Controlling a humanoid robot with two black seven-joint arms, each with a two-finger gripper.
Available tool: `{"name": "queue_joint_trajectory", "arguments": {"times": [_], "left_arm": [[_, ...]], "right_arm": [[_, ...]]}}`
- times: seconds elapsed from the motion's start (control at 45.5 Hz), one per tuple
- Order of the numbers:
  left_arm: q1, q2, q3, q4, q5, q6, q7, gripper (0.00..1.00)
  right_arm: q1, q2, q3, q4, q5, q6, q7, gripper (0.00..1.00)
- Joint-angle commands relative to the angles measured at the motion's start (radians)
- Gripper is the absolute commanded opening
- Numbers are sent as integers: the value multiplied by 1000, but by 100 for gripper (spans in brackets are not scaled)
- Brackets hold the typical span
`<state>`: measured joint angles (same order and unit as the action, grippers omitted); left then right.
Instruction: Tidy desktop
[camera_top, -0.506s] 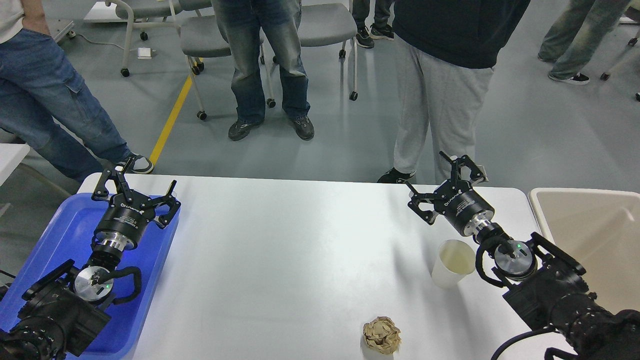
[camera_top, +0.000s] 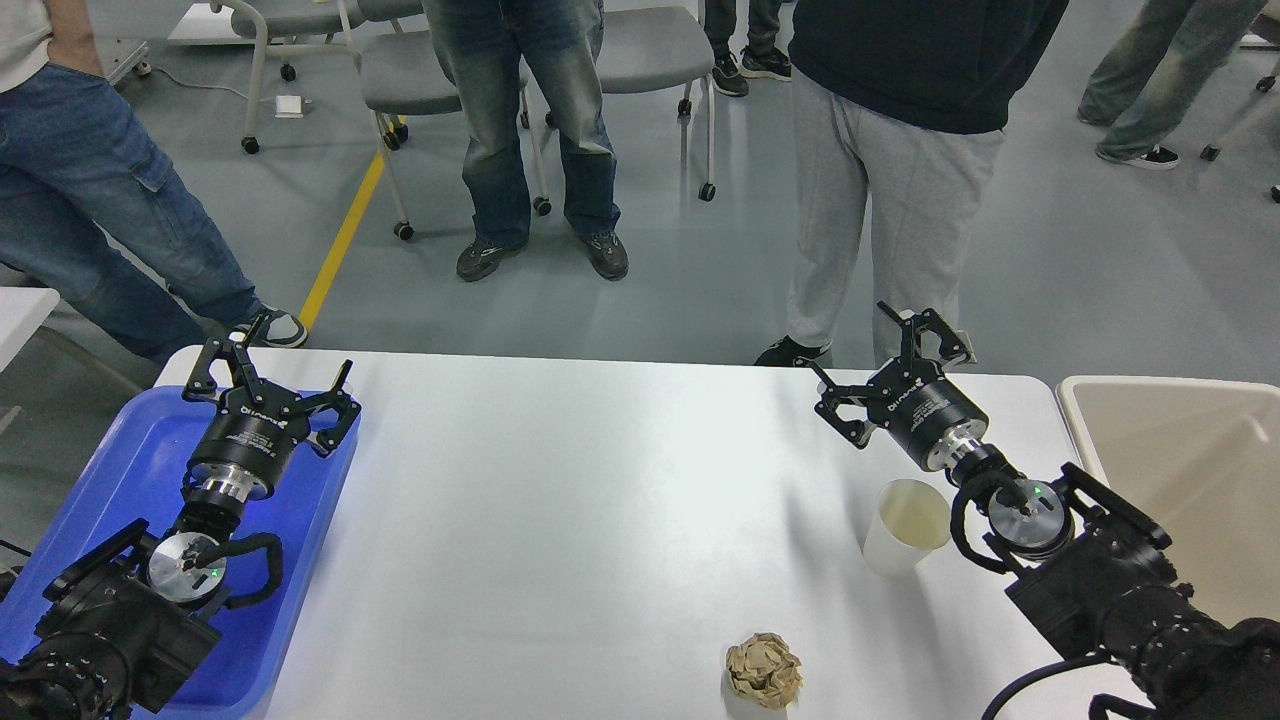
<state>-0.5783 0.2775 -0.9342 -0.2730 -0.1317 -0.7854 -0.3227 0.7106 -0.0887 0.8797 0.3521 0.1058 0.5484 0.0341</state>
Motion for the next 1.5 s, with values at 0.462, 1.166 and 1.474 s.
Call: {"name": "queue_joint_trajectory", "arguments": {"times": [0.462, 1.166, 1.474], "left_arm": [[0, 0, 0, 0, 0, 0, -1, 100], [0, 0, 0, 0, 0, 0, -1, 100], [0, 0, 0, 0, 0, 0, 1, 100]], "right_arm": [[1, -74, -45, 70, -3, -8, -11, 100], [179, -336, -166, 212, 11, -102, -46, 100], [245, -430, -166, 323, 14, -176, -92, 100]]}}
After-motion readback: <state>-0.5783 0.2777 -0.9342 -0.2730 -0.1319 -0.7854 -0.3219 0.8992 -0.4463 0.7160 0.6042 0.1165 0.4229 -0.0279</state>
